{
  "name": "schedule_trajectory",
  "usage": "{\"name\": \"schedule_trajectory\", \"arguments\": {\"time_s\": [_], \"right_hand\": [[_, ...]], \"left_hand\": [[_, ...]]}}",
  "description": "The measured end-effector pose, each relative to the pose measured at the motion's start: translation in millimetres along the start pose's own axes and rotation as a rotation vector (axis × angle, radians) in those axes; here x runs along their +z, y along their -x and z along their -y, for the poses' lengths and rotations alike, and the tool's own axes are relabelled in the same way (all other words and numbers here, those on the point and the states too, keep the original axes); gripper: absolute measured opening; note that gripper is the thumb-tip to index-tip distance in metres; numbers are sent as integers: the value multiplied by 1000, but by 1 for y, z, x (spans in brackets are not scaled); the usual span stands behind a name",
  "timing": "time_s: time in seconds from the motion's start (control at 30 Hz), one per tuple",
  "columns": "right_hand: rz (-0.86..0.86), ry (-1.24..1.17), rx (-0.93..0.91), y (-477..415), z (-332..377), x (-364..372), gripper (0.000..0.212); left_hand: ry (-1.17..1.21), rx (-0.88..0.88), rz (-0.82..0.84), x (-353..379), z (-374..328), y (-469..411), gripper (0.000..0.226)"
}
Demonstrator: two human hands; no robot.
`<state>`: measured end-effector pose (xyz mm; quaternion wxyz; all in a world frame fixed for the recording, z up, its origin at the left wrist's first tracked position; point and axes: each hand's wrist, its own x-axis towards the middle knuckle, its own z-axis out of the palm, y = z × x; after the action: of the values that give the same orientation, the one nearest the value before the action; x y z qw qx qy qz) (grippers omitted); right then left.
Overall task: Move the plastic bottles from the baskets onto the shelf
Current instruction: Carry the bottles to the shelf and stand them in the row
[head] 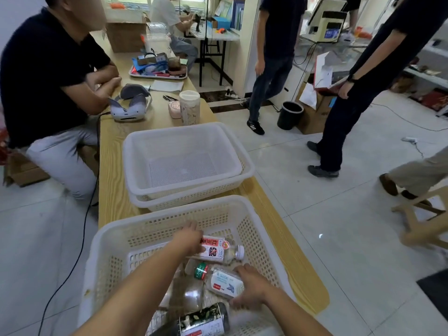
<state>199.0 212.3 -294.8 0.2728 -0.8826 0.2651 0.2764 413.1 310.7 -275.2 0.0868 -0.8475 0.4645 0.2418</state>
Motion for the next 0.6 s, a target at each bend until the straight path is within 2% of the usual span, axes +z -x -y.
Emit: {"name": "schedule_trajectory", "arguments": {"time_s": [0.07,0.27,0.4,0.5,0.6], "right_hand": [[11,7,5,0,1,-2,95],[20,9,8,0,5,-5,95],[11,6,9,5,7,-5,99],[12,-60,20,9,12,-8,86],[16,-154,57,15,19,-8,74]], "left_hand": [[26,-16,6,-3,2,0,55],[264,-44,52,-3,1,7,82],[224,-40,27,-8,-2,12,98],[84,-22,2,-10,1,19,85],[78,-71,5,-7,7,25,75]]}}
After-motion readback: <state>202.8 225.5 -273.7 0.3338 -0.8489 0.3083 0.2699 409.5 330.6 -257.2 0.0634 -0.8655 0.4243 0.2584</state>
